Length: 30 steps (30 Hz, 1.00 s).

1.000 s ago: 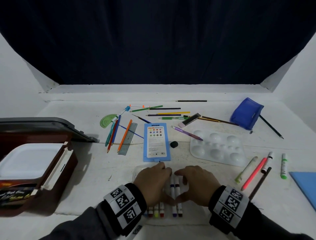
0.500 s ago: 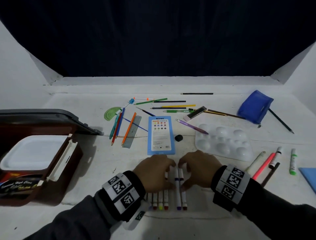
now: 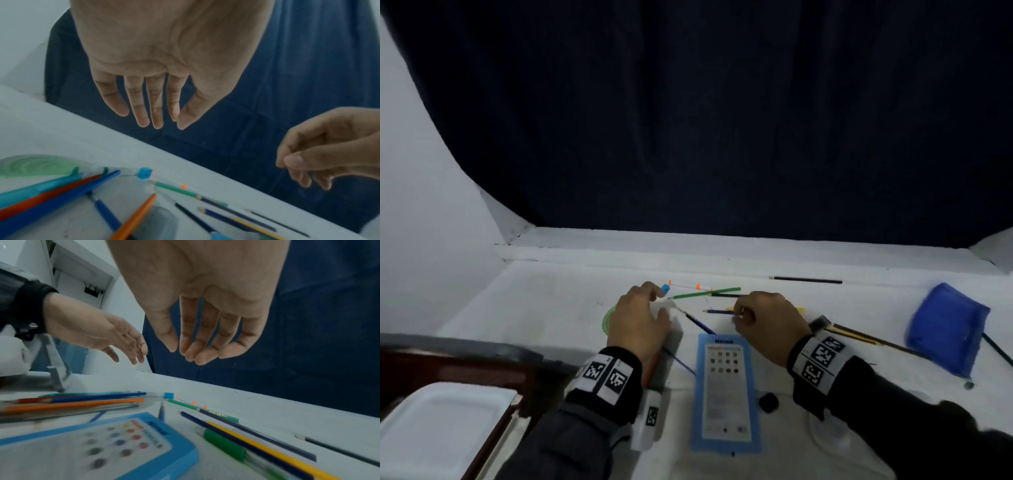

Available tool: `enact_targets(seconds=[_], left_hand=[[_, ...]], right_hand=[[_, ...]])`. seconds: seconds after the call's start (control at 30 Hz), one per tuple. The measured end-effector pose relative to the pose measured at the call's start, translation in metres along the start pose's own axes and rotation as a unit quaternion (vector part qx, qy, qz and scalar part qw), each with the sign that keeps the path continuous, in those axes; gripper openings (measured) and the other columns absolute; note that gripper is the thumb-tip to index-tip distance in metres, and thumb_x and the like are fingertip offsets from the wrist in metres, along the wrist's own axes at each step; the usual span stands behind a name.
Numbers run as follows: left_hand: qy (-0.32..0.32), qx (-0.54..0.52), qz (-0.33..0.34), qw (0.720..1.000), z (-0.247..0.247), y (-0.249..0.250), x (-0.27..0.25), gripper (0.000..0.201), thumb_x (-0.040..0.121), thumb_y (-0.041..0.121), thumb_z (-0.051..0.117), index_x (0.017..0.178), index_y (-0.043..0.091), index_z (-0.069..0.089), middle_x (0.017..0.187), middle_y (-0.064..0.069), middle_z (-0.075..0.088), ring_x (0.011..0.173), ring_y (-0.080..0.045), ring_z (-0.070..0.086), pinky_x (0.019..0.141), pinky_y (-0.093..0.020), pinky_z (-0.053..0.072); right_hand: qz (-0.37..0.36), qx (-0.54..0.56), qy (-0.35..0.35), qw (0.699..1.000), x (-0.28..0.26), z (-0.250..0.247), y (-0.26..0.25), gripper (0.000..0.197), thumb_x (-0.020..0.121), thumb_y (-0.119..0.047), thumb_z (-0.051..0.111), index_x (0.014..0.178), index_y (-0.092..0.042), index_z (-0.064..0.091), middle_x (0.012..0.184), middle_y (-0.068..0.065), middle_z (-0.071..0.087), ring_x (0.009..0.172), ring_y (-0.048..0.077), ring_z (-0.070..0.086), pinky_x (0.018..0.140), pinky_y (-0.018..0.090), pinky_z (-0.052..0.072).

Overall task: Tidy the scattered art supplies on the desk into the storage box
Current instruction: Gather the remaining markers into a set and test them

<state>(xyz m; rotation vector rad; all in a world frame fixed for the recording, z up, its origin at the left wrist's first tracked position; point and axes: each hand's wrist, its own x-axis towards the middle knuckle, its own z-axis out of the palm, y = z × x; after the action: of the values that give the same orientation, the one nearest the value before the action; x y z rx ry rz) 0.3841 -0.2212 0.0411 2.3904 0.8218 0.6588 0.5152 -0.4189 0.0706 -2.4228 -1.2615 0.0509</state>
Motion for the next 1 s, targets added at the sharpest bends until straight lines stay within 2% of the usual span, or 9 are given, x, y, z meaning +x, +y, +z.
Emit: enact_targets(seconds=[0.13, 0.27, 0.4, 0.47, 0.57, 0.73, 0.8, 0.9, 1.0], left_hand=[[-0.050, 0.109, -0.102, 0.987, 0.020, -0.023, 0.043, 0.031, 0.088, 0.022, 0.058, 0.119, 0.021, 0.056, 0.121, -0.004, 0.058, 0.112, -0.028, 0.056, 0.090, -0.040, 0.048], [-0.133, 0.197, -0.160, 0.958, 0.036, -0.043, 0.070, 0.039, 0.093, 0.030, 0.049, 0.130, 0.021, 0.050, 0.133, -0.006, 0.052, 0.123, -0.029, 0.049, 0.098, -0.041, 0.046], [-0.159, 0.221, -0.209, 0.939, 0.051, -0.049, 0.078, 0.043, 0.087, 0.043, 0.043, 0.124, 0.025, 0.054, 0.128, -0.003, 0.051, 0.122, -0.026, 0.047, 0.103, -0.044, 0.041], [-0.145, 0.226, -0.213, 0.939, 0.055, -0.049, 0.079, 0.041, 0.089, 0.041, 0.040, 0.123, 0.024, 0.055, 0.126, -0.003, 0.051, 0.121, -0.025, 0.048, 0.103, -0.044, 0.040], [-0.144, 0.213, -0.203, 0.945, 0.053, -0.051, 0.082, 0.033, 0.094, 0.037, 0.039, 0.119, 0.023, 0.055, 0.125, -0.003, 0.055, 0.120, -0.024, 0.053, 0.104, -0.041, 0.040], [-0.142, 0.181, -0.156, 0.961, 0.044, -0.051, 0.081, 0.010, 0.094, 0.027, 0.050, 0.098, 0.021, 0.057, 0.117, -0.007, 0.063, 0.112, -0.025, 0.059, 0.091, -0.028, 0.045], [-0.149, 0.183, -0.147, 0.961, 0.039, -0.050, 0.080, 0.017, 0.093, 0.024, 0.052, 0.107, 0.017, 0.058, 0.118, -0.006, 0.061, 0.112, -0.024, 0.058, 0.090, -0.028, 0.045], [-0.193, 0.205, -0.144, 0.949, 0.037, -0.049, 0.075, 0.031, 0.092, 0.029, 0.049, 0.120, 0.018, 0.051, 0.125, -0.008, 0.055, 0.117, -0.028, 0.055, 0.100, -0.037, 0.046], [-0.223, 0.235, -0.120, 0.938, 0.036, -0.044, 0.067, 0.033, 0.093, 0.039, 0.045, 0.121, 0.024, 0.052, 0.130, -0.007, 0.054, 0.120, -0.028, 0.054, 0.103, -0.039, 0.044]], right_hand=[[-0.032, -0.021, -0.032, 0.999, 0.068, 0.017, 0.012, 0.013, 0.092, -0.025, 0.052, 0.093, -0.020, 0.064, 0.097, -0.001, 0.062, 0.091, 0.019, 0.057, 0.078, 0.032, 0.048], [-0.064, -0.026, -0.108, 0.992, 0.119, 0.044, 0.020, 0.025, 0.097, -0.024, 0.046, 0.115, -0.019, 0.061, 0.116, 0.001, 0.059, 0.110, 0.021, 0.053, 0.093, 0.035, 0.045], [-0.086, -0.060, -0.188, 0.976, 0.154, 0.071, 0.022, 0.039, 0.100, -0.036, 0.041, 0.135, -0.021, 0.051, 0.140, 0.002, 0.048, 0.128, 0.023, 0.044, 0.106, 0.040, 0.039], [-0.090, -0.100, -0.229, 0.964, 0.164, 0.083, 0.022, 0.041, 0.101, -0.040, 0.037, 0.135, -0.021, 0.050, 0.141, 0.003, 0.047, 0.128, 0.025, 0.045, 0.105, 0.044, 0.039], [-0.087, -0.167, -0.263, 0.946, 0.169, 0.091, 0.022, 0.042, 0.101, -0.043, 0.030, 0.122, -0.017, 0.057, 0.128, 0.007, 0.051, 0.117, 0.028, 0.051, 0.096, 0.043, 0.045], [-0.069, -0.163, -0.219, 0.960, 0.159, 0.087, 0.029, 0.048, 0.099, -0.047, 0.032, 0.121, -0.013, 0.058, 0.130, 0.004, 0.046, 0.113, 0.025, 0.053, 0.092, 0.040, 0.045], [-0.063, -0.134, -0.181, 0.972, 0.147, 0.077, 0.028, 0.041, 0.101, -0.041, 0.035, 0.119, -0.013, 0.059, 0.129, 0.002, 0.044, 0.113, 0.022, 0.054, 0.094, 0.036, 0.046], [-0.036, -0.086, -0.099, 0.991, 0.125, 0.051, 0.022, 0.028, 0.099, -0.032, 0.043, 0.114, -0.016, 0.061, 0.121, 0.001, 0.048, 0.103, 0.021, 0.058, 0.090, 0.034, 0.048], [-0.023, 0.001, -0.035, 0.999, 0.095, 0.027, 0.016, 0.017, 0.091, -0.024, 0.050, 0.106, -0.025, 0.058, 0.100, -0.005, 0.054, 0.089, 0.017, 0.055, 0.082, 0.031, 0.049]])
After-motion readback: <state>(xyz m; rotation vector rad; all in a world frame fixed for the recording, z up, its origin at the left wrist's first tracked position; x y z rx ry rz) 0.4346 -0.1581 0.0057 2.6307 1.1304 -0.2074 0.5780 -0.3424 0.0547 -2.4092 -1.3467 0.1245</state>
